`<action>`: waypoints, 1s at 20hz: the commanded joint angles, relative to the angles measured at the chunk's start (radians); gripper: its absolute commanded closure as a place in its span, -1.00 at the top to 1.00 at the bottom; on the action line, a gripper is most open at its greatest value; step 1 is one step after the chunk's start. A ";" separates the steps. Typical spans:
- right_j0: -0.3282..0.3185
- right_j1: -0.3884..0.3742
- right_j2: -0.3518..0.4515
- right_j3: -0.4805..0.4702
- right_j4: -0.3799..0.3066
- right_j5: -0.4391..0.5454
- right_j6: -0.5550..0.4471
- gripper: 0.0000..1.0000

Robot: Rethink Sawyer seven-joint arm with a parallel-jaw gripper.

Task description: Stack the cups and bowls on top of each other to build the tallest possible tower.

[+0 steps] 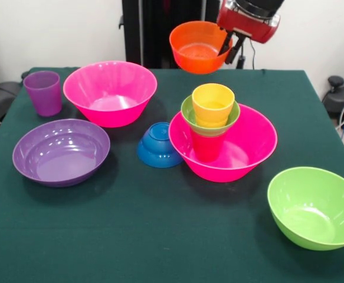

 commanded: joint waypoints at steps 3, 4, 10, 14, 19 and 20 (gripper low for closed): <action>0.002 -0.034 0.052 -0.072 0.053 0.156 0.099 -1.00; 0.004 -0.039 0.053 -0.085 0.055 0.179 0.098 -1.00; -0.003 -0.063 0.064 -0.173 0.036 0.210 0.060 -1.00; -0.010 -0.065 0.077 -0.227 0.045 0.262 0.050 -1.00; -0.006 -0.047 0.075 -0.278 0.037 0.276 0.058 -1.00; -0.006 -0.038 0.072 -0.300 0.024 0.267 0.053 -1.00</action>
